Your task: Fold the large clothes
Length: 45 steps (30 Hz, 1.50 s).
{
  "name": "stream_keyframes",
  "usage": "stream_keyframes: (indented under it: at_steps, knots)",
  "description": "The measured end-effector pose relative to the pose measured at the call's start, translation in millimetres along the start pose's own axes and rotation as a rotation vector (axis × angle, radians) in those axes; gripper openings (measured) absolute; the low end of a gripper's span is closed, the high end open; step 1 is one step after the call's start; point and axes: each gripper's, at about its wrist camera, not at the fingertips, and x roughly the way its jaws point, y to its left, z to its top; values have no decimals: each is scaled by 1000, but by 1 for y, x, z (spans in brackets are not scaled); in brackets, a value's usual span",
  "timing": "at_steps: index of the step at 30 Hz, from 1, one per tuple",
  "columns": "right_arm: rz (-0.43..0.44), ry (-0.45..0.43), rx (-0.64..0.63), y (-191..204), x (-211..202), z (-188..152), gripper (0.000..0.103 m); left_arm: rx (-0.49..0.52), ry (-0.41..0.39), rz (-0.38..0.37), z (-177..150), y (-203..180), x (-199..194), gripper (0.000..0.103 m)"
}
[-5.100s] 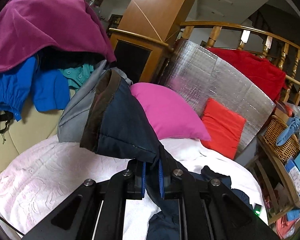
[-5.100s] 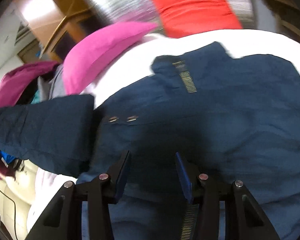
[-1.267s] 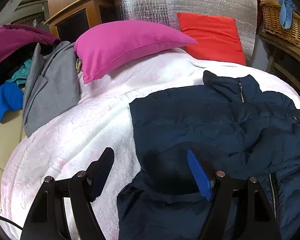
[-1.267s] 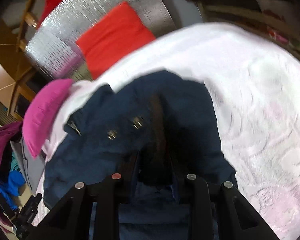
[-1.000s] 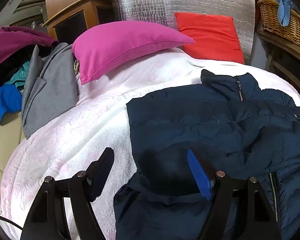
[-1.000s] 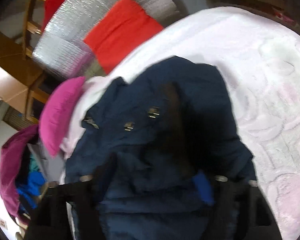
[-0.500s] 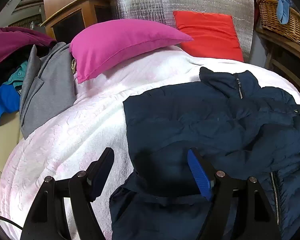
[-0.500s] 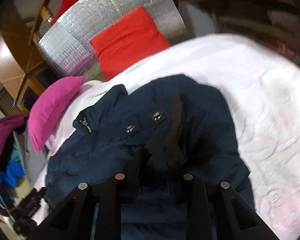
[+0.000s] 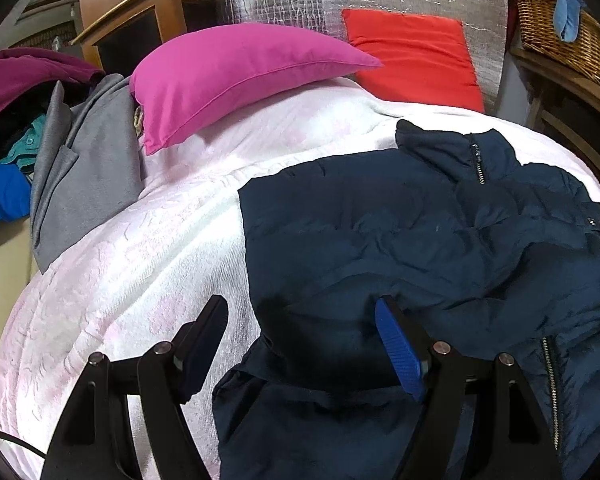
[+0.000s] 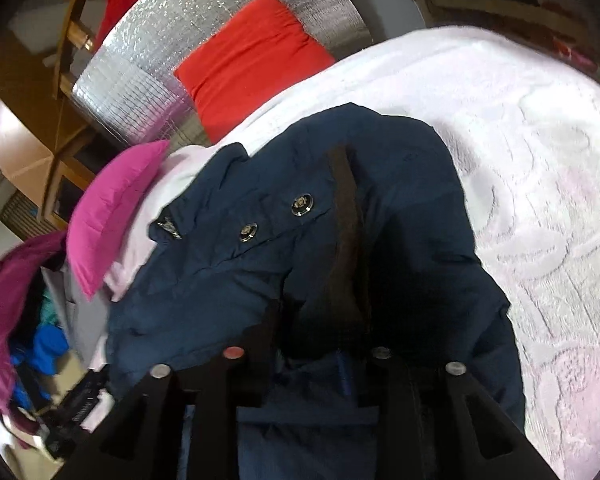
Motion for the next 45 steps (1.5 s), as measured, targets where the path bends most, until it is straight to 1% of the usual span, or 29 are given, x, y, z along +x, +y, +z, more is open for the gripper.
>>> stream_keyframes:
  at_steps: [1,3,6,8,12,15,16,17,18,19,22,23,25,26,28,29,33,36,38,39,40,41,42,44,45]
  knots:
    - [22,-1,12,-2,-5,1,57,-8,3,-12,2,3,-2,78]
    - [48,-24,19,-6,-17,5,64,-38,5,-38,8,12,-6,80]
    - [31,-74,6,-10,-36,14,64,-108,27,-61,18,28,-5,85]
    - [31,-72,20,-14,-36,19,64,-149,56,-68,22,36,2,85]
    - [66,2,60,-15,-11,29,64,-194,121,-92,24,43,20,85]
    - [52,40,70,-11,9,29,64,-231,179,-139,19,45,34,85]
    - [48,40,64,-7,13,28,63,-245,191,-154,16,46,38,85]
    - [46,36,54,-5,14,27,52,-255,196,-163,14,45,40,85]
    - [26,30,20,2,16,25,32,-263,196,-169,13,45,41,85]
    - [6,23,-9,6,15,25,24,-265,188,-172,11,45,41,85]
    - [-32,-56,-103,19,2,21,22,-242,168,-145,11,41,40,85]
    - [-46,-85,-128,22,-3,19,22,-238,174,-129,10,41,42,85]
    - [-77,-108,-146,22,-6,17,22,-247,204,-124,7,41,49,85]
    - [-92,-100,-149,20,-3,17,22,-250,222,-123,5,40,53,86]
    - [-121,-25,-126,10,12,15,22,-250,239,-118,3,38,54,86]
    - [-109,-16,-107,7,13,14,21,-249,241,-111,2,37,52,86]
    - [-88,-21,-94,7,-2,13,22,-218,233,-100,3,35,40,85]
    - [-69,-25,-104,7,-15,11,22,-210,213,-117,3,37,26,85]
    - [-58,-11,-97,7,-19,10,25,-216,198,-139,5,42,19,85]
    - [-49,-1,-85,4,-22,10,30,-223,189,-148,7,44,16,85]
    - [-34,10,-63,1,-22,13,43,-230,183,-149,8,47,15,85]
    - [-10,15,-30,-3,-22,16,52,-243,180,-145,10,53,14,85]
    - [8,8,-2,-5,-21,17,64,-254,182,-140,12,56,16,85]
    - [45,-6,36,-11,-19,22,66,-260,198,-136,15,58,25,85]
    - [41,6,37,-12,-16,23,66,-254,211,-129,15,56,30,85]
